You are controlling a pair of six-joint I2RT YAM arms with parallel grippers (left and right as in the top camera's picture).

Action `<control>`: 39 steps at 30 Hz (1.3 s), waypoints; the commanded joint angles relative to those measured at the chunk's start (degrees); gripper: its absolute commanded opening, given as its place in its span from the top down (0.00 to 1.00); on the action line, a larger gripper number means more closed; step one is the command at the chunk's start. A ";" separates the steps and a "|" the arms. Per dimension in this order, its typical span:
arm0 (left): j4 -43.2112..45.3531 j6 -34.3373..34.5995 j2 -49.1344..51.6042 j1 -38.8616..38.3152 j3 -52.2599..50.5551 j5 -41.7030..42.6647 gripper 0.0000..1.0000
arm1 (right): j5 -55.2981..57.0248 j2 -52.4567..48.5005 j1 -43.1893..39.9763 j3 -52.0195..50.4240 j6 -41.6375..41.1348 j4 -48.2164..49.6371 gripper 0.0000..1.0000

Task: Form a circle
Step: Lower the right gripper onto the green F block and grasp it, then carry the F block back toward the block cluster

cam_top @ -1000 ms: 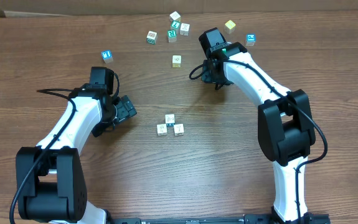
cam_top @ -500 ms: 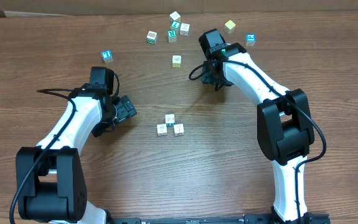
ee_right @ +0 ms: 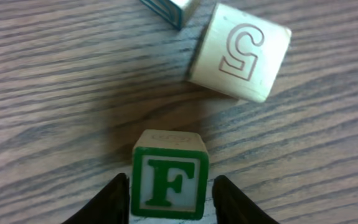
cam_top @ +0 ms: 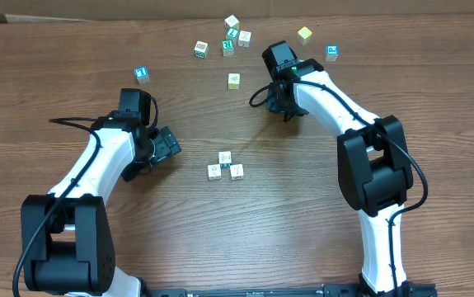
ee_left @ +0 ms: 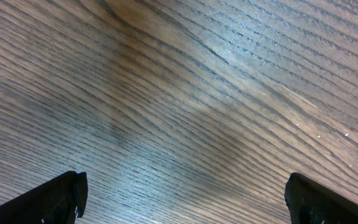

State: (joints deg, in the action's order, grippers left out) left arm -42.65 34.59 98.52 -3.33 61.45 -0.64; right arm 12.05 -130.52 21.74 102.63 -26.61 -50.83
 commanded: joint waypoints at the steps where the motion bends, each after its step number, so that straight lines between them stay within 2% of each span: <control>1: -0.13 1.01 0.48 -0.07 0.85 0.24 0.00 | 1.05 -0.20 -0.28 -0.13 -0.55 -0.02 0.67; 7: -0.13 1.01 0.48 -0.07 0.85 0.24 0.00 | 3.30 1.90 -0.28 -0.13 -0.55 0.26 0.68; 13: -0.13 1.01 0.48 -0.07 0.85 0.24 0.00 | 3.98 2.58 -0.28 -0.13 0.09 0.92 0.58; 16: -0.13 1.01 0.48 -0.07 0.85 0.24 0.00 | 3.98 2.58 -0.28 -0.15 0.09 1.09 0.58; 17: -0.13 1.01 0.48 -0.07 0.85 0.24 0.00 | 3.98 2.58 -0.28 -0.15 0.11 1.27 0.59; 21: -0.13 1.01 0.48 -0.07 0.85 0.24 0.00 | 3.98 2.58 -0.28 -0.15 0.09 1.97 0.73; 26: -0.13 1.01 0.48 -0.07 0.85 0.24 0.00 | 4.00 3.39 -0.28 -0.13 0.09 1.27 0.74; 33: -0.13 1.01 0.48 -0.07 0.85 0.24 0.00 | 3.54 13.38 -0.15 -0.13 0.09 -2.25 0.74; 39: -0.13 1.01 0.48 -0.07 0.85 0.24 0.00 | -0.50 24.87 0.37 -0.13 0.09 -10.05 0.74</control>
State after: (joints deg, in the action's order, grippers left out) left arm -42.68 34.59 98.52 -3.33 61.45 -0.64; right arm 13.82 -112.68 21.80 101.97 -26.59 -58.81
